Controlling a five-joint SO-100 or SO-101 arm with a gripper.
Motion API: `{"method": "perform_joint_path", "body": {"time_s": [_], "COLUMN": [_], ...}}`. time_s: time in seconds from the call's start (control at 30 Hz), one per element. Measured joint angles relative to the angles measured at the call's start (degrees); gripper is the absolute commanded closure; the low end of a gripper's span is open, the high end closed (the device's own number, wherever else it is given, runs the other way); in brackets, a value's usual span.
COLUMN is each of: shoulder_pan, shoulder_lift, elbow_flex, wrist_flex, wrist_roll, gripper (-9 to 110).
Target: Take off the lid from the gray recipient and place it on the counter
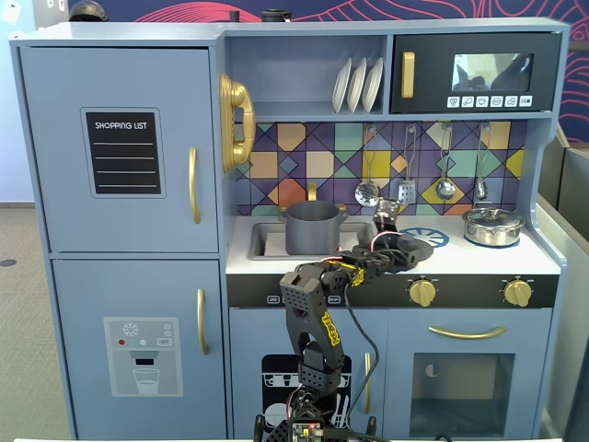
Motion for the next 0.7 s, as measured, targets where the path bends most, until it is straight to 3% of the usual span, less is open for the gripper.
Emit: {"method": "perform_joint_path", "body": {"time_s": [0.23,0.3,0.37,0.4,0.7], "shoulder_pan": [1.8,0.9,-1.1,-2.5,-17.3], "shoulder_lift": [2.4,4.7,8.3,10.5,43.4], "elbow_flex": [-0.2,-1.1,-2.9,-3.9,-2.9], "wrist_flex": [0.4,1.8,5.4,8.3,58.0], "wrist_roll": [2.2,3.3,4.4,4.9,7.6], "gripper": [76,81,93,101,102]}}
